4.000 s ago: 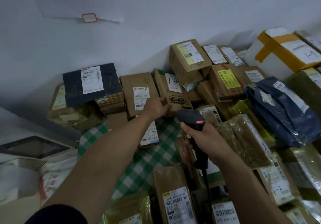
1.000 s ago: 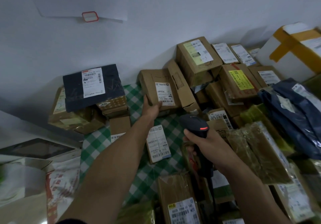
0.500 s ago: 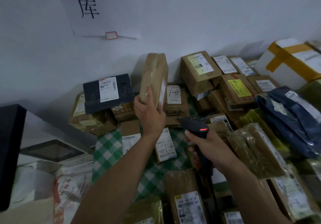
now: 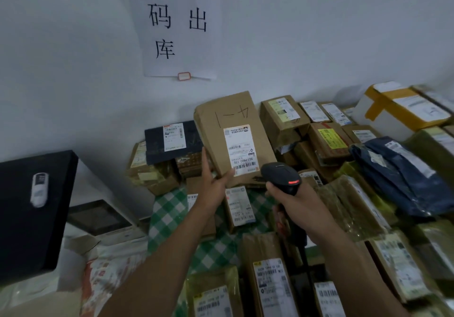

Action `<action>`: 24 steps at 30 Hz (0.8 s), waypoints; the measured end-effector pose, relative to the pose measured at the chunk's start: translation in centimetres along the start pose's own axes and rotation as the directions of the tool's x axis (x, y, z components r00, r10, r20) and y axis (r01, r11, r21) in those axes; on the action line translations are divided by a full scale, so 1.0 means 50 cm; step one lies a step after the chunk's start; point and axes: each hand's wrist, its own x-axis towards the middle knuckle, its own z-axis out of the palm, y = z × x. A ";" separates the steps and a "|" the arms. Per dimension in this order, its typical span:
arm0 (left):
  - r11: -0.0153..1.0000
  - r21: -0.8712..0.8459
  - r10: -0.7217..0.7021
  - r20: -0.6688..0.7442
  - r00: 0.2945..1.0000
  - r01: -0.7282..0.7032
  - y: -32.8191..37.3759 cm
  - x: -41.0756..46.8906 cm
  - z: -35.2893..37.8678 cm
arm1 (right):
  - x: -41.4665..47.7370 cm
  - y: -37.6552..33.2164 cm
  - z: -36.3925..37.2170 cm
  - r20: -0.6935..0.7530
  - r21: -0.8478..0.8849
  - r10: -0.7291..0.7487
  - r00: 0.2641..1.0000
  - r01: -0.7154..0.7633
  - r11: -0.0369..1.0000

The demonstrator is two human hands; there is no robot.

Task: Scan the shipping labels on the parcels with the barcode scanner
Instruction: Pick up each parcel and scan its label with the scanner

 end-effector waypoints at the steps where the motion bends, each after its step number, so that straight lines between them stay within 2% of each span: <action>1: 0.999 0.034 0.016 -0.002 1.000 -0.016 0.005 -0.005 -0.003 | -0.008 -0.005 0.001 0.016 -0.016 0.003 1.000 -0.003 1.000; 6: 0.951 0.298 0.089 -0.003 0.996 -0.084 0.001 -0.010 -0.008 | -0.036 -0.020 0.005 0.096 -0.058 0.022 0.995 -0.017 0.998; 16: 0.937 0.339 0.099 -0.040 0.994 -0.080 0.004 -0.007 -0.007 | -0.055 -0.029 0.006 0.154 -0.106 0.045 0.987 -0.029 0.994; 24: 0.932 0.360 0.067 -0.040 0.997 -0.048 0.009 -0.013 -0.003 | -0.050 -0.027 0.001 0.166 -0.081 0.052 0.985 -0.039 0.996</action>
